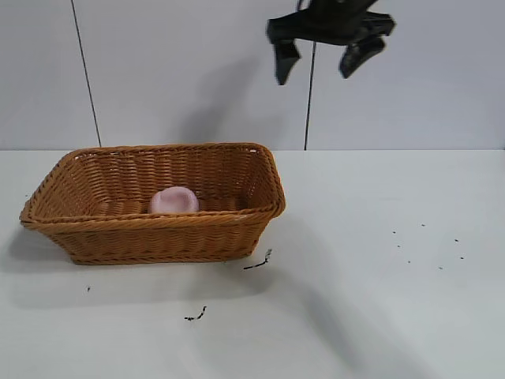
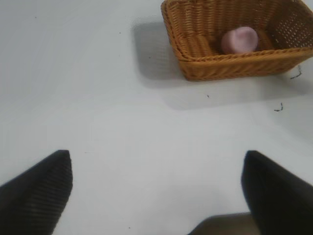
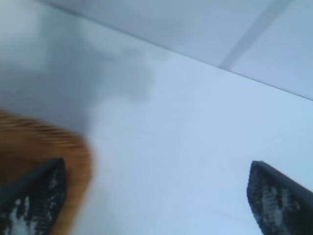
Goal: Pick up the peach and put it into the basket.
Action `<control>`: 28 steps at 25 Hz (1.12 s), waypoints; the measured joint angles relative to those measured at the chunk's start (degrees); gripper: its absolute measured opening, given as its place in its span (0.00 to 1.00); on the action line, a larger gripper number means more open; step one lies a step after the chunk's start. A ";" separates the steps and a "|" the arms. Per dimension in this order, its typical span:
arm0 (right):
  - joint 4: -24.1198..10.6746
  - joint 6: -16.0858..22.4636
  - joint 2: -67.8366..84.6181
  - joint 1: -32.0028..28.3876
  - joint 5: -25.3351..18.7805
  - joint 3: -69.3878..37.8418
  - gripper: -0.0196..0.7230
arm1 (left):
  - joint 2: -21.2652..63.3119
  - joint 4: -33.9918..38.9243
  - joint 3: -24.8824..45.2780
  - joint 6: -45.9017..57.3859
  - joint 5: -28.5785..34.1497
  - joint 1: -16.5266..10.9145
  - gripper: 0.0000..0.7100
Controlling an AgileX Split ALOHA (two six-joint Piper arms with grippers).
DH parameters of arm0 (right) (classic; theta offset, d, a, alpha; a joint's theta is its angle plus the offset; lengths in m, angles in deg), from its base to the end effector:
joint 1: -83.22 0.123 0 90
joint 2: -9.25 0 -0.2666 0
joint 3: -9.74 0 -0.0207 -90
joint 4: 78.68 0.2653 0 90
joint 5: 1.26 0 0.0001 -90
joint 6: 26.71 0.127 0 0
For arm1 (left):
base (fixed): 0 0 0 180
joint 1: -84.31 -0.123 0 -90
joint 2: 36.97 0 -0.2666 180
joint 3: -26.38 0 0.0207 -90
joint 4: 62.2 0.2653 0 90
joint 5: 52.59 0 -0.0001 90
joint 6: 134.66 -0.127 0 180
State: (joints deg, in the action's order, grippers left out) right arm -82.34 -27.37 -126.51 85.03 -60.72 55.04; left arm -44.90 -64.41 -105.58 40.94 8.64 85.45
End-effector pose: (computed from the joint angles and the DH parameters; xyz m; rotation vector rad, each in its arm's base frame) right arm 0.5200 0.0094 0.2178 -0.0795 2.6139 -0.0763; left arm 0.0570 -0.0054 0.2673 0.1009 2.0424 -0.0106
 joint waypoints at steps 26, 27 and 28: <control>2.95 -1.48 13.62 -0.92 -10.20 -9.79 0.95 | 0.00 0.00 0.00 0.00 0.00 0.00 0.97; 3.19 -1.48 15.57 -0.92 -10.20 -11.87 0.95 | 0.00 0.00 0.00 0.00 0.00 0.00 0.97; 3.66 -1.48 18.02 -0.92 -10.20 -14.54 0.95 | 0.00 0.00 0.00 0.00 0.00 0.00 0.97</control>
State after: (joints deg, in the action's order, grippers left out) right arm -78.68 -28.85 -108.50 84.11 -70.92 40.51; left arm -44.90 -64.41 -105.58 40.94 8.64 85.45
